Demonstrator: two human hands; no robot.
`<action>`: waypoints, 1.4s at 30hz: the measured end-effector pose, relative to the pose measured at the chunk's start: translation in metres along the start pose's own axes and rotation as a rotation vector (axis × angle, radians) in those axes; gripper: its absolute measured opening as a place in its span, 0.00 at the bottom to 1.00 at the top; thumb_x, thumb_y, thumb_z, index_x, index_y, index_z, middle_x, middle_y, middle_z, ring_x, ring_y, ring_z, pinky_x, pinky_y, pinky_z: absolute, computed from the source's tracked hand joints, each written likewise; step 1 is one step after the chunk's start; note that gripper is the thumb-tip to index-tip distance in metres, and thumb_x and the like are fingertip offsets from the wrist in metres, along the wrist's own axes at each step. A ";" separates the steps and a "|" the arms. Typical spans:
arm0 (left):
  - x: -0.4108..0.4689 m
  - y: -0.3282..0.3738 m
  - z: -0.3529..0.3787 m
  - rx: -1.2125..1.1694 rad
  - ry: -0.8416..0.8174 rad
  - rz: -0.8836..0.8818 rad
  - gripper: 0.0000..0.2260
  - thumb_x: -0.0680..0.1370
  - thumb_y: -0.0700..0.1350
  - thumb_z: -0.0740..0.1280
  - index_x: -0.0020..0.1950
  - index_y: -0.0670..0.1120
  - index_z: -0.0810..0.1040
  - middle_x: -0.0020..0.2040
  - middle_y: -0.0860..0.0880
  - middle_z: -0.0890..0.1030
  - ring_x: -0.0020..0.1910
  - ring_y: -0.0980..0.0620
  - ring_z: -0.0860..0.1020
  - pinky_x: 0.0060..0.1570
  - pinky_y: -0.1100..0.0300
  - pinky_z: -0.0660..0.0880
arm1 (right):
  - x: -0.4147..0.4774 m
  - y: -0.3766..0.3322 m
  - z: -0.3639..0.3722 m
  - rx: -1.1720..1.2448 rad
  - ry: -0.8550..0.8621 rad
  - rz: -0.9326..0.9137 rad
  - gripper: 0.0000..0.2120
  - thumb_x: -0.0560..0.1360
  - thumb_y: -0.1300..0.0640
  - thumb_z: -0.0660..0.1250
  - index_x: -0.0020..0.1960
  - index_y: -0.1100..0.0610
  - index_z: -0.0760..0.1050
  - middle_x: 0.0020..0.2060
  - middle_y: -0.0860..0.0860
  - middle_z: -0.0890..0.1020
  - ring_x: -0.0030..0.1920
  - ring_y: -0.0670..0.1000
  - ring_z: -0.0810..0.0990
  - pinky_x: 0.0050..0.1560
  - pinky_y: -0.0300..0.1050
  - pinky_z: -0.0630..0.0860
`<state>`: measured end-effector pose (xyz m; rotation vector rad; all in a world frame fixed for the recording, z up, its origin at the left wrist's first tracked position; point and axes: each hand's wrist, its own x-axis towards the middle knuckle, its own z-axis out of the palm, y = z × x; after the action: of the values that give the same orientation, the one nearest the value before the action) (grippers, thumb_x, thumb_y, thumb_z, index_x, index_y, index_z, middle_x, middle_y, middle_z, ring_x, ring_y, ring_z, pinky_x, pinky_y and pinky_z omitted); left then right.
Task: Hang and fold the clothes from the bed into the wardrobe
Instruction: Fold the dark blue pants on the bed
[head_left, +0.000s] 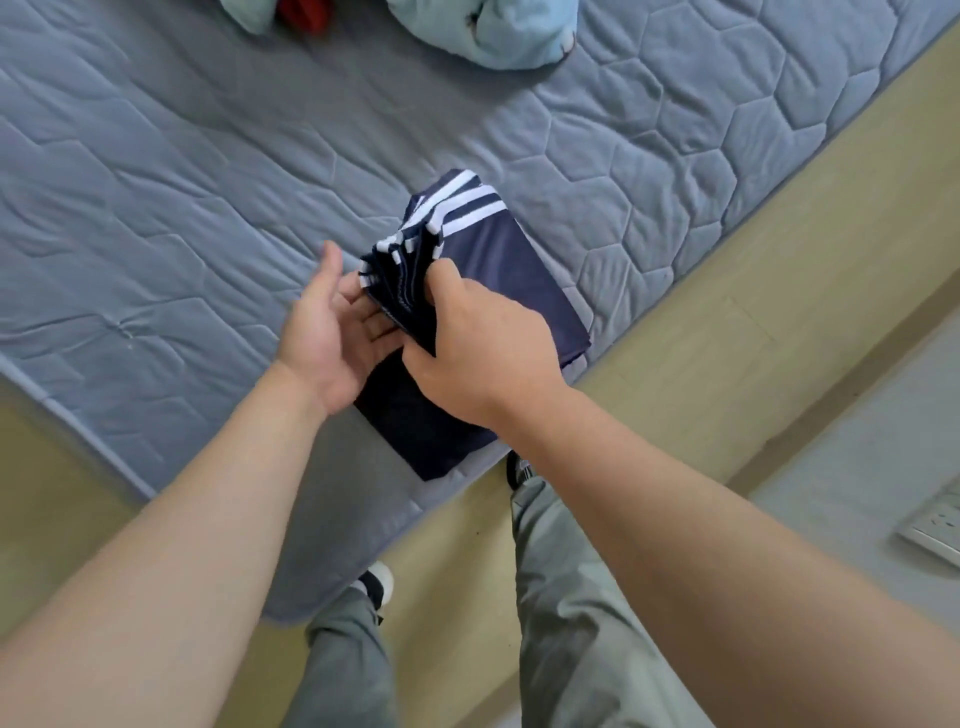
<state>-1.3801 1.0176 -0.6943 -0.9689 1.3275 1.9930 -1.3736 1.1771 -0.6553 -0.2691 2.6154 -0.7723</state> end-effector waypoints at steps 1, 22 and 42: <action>-0.007 0.005 -0.013 -0.028 -0.042 -0.031 0.33 0.79 0.69 0.50 0.58 0.46 0.84 0.50 0.46 0.84 0.48 0.49 0.82 0.51 0.56 0.79 | -0.003 -0.008 0.010 -0.006 -0.014 -0.009 0.17 0.72 0.45 0.64 0.48 0.51 0.57 0.38 0.47 0.72 0.34 0.56 0.71 0.27 0.45 0.58; 0.018 -0.050 -0.075 0.064 0.603 -0.256 0.17 0.72 0.45 0.77 0.58 0.43 0.79 0.51 0.46 0.84 0.49 0.47 0.82 0.43 0.58 0.79 | -0.044 -0.009 0.130 0.274 -0.157 0.389 0.12 0.79 0.50 0.59 0.59 0.53 0.72 0.51 0.51 0.79 0.53 0.55 0.77 0.52 0.52 0.75; -0.013 -0.040 -0.055 -0.009 0.441 -0.149 0.17 0.63 0.48 0.79 0.50 0.47 0.84 0.45 0.50 0.87 0.47 0.49 0.85 0.49 0.53 0.81 | -0.067 -0.043 0.107 0.899 -0.578 1.259 0.41 0.71 0.23 0.52 0.45 0.60 0.82 0.38 0.53 0.87 0.42 0.55 0.85 0.42 0.49 0.76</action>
<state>-1.3281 0.9804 -0.7190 -1.5281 1.4179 1.7340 -1.2644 1.1101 -0.6924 1.0977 1.2355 -0.9980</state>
